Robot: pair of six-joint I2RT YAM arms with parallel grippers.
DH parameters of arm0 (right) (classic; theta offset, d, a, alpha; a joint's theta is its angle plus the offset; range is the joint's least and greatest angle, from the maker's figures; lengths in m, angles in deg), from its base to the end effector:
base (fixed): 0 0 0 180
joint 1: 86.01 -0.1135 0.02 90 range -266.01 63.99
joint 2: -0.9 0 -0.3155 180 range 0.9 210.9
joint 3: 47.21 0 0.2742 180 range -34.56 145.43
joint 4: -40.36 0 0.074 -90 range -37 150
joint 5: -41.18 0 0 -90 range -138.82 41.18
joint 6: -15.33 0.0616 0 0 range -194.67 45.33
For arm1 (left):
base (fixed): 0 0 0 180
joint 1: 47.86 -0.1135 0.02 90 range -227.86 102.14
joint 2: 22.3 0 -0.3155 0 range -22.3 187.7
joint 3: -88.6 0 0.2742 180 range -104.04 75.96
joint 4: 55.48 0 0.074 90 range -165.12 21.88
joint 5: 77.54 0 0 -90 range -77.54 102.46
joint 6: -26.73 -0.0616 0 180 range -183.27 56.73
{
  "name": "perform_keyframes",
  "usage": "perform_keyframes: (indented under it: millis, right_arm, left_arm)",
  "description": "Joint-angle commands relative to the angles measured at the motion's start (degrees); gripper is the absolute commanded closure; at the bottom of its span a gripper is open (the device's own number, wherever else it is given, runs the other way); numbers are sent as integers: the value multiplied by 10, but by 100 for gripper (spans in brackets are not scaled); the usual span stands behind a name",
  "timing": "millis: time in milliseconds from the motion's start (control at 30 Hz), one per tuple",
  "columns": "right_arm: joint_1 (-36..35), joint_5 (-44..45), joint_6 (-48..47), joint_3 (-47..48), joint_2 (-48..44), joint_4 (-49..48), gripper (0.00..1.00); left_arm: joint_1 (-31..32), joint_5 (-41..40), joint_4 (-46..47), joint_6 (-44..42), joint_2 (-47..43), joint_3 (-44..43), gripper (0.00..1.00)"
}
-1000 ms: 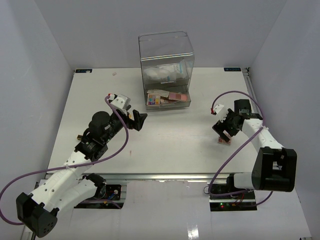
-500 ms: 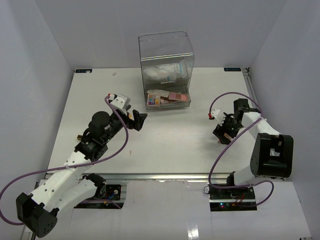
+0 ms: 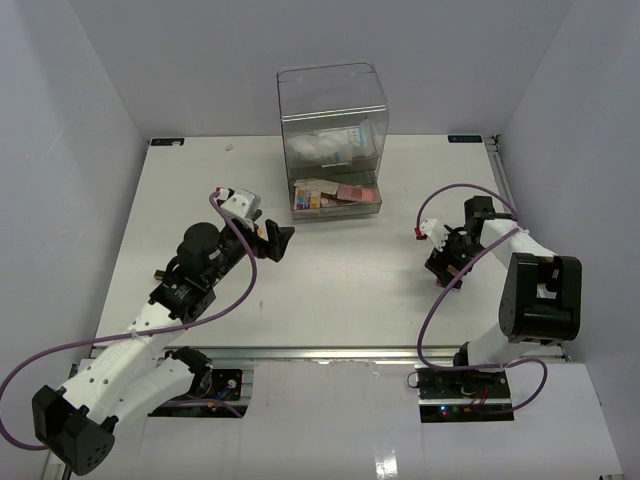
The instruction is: Organize the makeup
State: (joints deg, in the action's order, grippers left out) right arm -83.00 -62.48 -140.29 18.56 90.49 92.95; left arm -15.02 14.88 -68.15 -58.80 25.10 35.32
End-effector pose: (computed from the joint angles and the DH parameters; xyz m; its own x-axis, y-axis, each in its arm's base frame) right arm 0.3004 -0.0012 0.1881 -0.3967 -0.8654 -0.3061 -0.8859 0.4482 -0.1193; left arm 0.1782 -0.1181 0.3578 -0.1440 0.0003 -0.9896 0.5675 0.8192 -0.0824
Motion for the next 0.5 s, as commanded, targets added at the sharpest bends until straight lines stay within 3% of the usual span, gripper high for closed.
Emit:
perform_keyframes:
  millis: [0,467]
  right_arm:
    - [3,2,-7,-6,3,-23,10]
    - [3,1,-16,-55,-8,-46,6]
  left_arm:
    - [-1,5,3,-5,-11,0,2]
    - [-1,4,3,-5,-9,0,2]
